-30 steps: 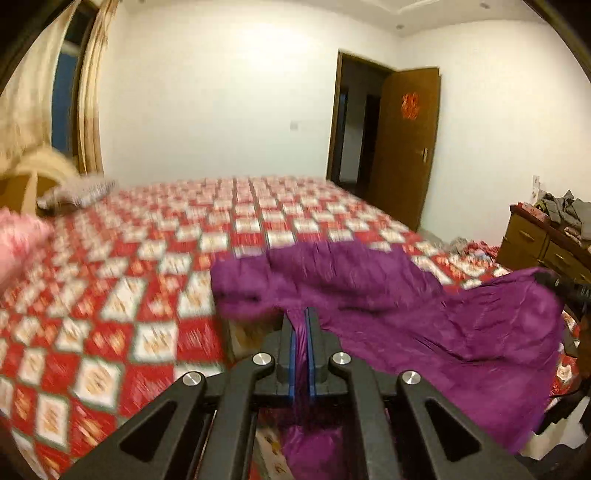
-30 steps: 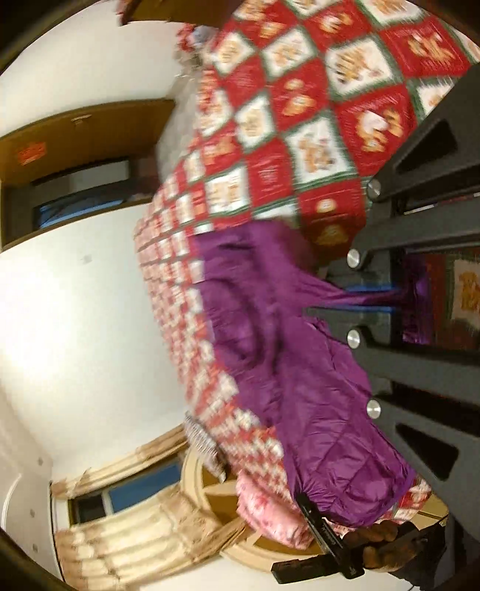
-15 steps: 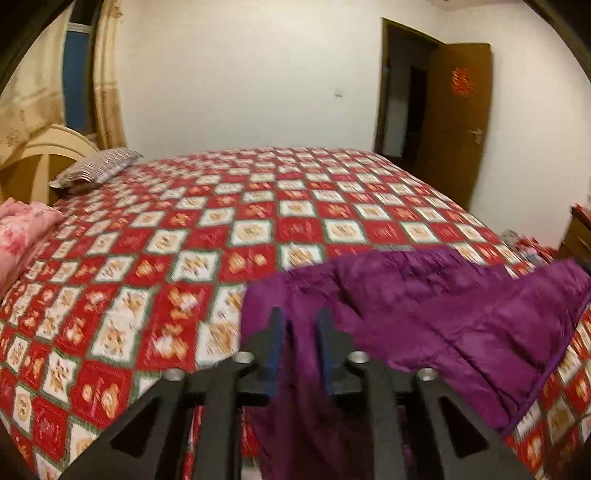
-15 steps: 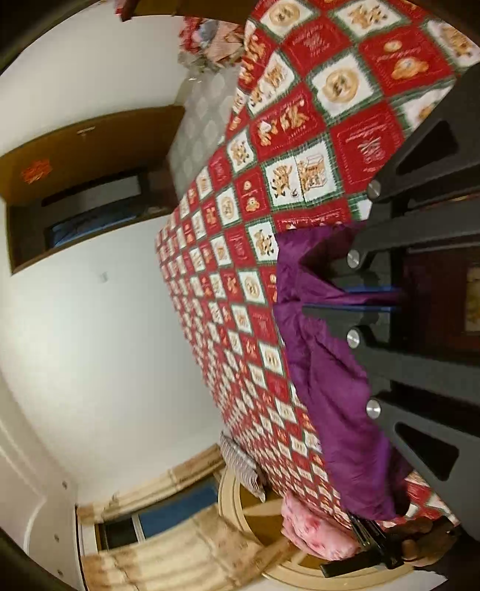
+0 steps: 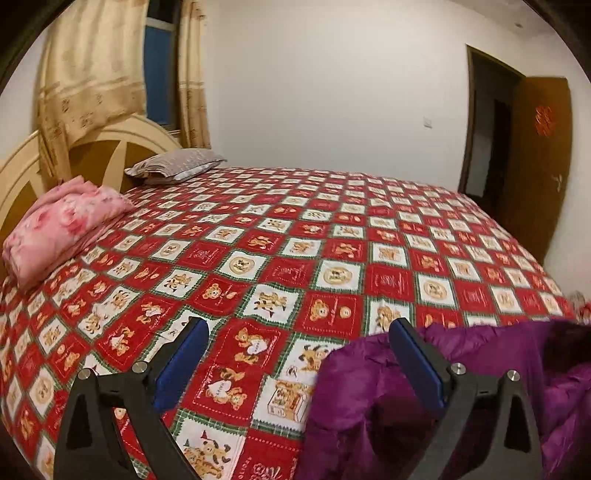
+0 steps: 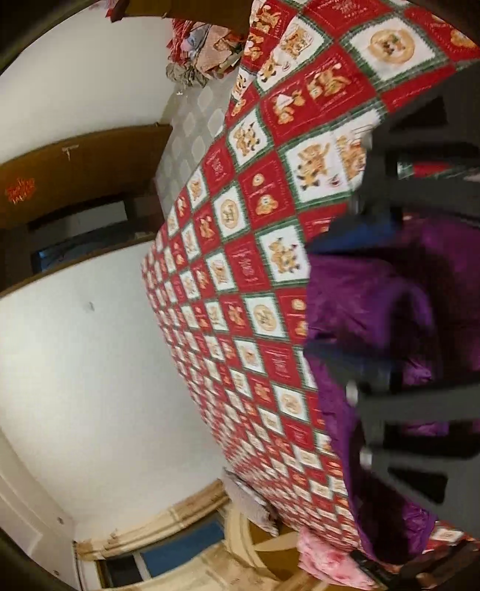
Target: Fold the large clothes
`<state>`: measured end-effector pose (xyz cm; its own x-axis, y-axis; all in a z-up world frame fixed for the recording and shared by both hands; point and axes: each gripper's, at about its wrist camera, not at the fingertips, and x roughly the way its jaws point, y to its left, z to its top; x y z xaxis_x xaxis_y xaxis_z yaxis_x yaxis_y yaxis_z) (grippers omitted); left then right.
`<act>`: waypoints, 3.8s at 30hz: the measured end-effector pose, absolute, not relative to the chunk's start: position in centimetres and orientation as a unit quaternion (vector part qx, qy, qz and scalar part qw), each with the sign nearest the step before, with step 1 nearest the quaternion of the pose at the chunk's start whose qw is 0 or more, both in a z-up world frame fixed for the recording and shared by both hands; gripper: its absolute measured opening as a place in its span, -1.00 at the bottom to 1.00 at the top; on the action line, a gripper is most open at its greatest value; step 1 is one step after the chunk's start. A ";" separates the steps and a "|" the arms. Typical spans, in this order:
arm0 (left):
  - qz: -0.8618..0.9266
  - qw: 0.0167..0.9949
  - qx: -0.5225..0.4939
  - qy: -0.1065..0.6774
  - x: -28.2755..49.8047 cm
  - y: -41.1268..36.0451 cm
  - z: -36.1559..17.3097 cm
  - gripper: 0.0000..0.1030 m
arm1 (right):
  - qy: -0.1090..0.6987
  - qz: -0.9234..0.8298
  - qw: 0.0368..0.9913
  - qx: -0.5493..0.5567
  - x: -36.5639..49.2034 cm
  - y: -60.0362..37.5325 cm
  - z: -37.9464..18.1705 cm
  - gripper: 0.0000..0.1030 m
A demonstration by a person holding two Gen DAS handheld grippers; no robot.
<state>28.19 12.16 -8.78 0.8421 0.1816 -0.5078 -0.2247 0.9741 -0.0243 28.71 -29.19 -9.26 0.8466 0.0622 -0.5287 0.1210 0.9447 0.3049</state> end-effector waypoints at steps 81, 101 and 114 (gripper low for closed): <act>0.057 0.920 0.053 0.385 29.1 0.9 -18.8 0.96 | 0.400 0.046 0.915 -0.025 29.0 -14.4 -17.0 0.35; 0.097 0.908 -0.060 0.404 22.0 8.4 -19.5 0.96 | 0.373 0.046 0.926 -0.035 23.5 -13.9 -17.6 0.45; -0.022 0.909 -0.144 0.390 21.2 8.3 -21.3 -0.48 | 0.384 0.018 0.918 -0.094 21.1 -11.9 -21.0 0.60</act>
